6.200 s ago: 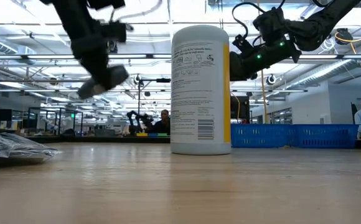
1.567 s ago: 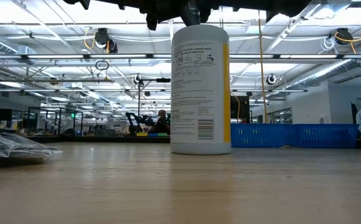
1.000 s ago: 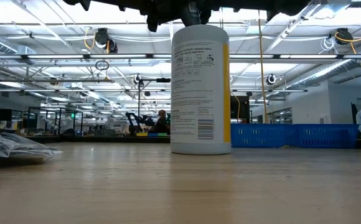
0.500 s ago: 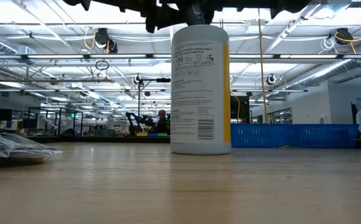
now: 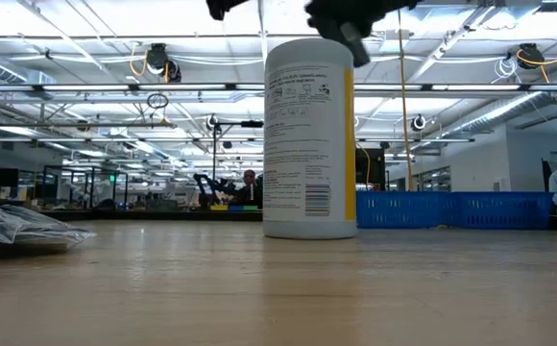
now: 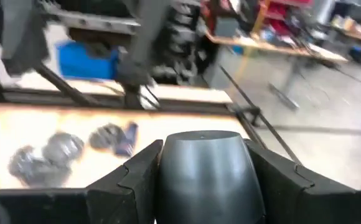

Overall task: Pick & Place Travel size toiletries
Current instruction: Put the black deodorant into the right yellow bin

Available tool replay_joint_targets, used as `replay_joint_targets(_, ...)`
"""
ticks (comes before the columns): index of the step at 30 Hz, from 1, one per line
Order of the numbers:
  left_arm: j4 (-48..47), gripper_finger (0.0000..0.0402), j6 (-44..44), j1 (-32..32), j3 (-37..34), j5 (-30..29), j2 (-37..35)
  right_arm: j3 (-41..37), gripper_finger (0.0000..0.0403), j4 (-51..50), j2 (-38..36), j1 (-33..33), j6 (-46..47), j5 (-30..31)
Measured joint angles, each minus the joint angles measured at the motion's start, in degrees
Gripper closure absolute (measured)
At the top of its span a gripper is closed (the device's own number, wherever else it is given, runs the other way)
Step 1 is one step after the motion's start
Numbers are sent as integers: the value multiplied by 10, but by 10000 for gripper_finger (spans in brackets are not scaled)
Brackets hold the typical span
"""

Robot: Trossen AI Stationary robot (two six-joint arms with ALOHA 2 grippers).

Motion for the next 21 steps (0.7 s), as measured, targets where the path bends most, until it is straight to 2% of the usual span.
replay_joint_targets(6, -53, 113, -22, -31, 0, 0, -22, 0, 216, -151, -58, 0, 2, 105)
replay_joint_targets(12, -113, 126, -44, -55, -1, -5, -20, -1, 216, -250, -99, -14, 6, 221)
replay_joint_targets(21, -207, 146, -100, -95, -1, -6, -20, -89, 216, -241, -150, -104, 13, 314)
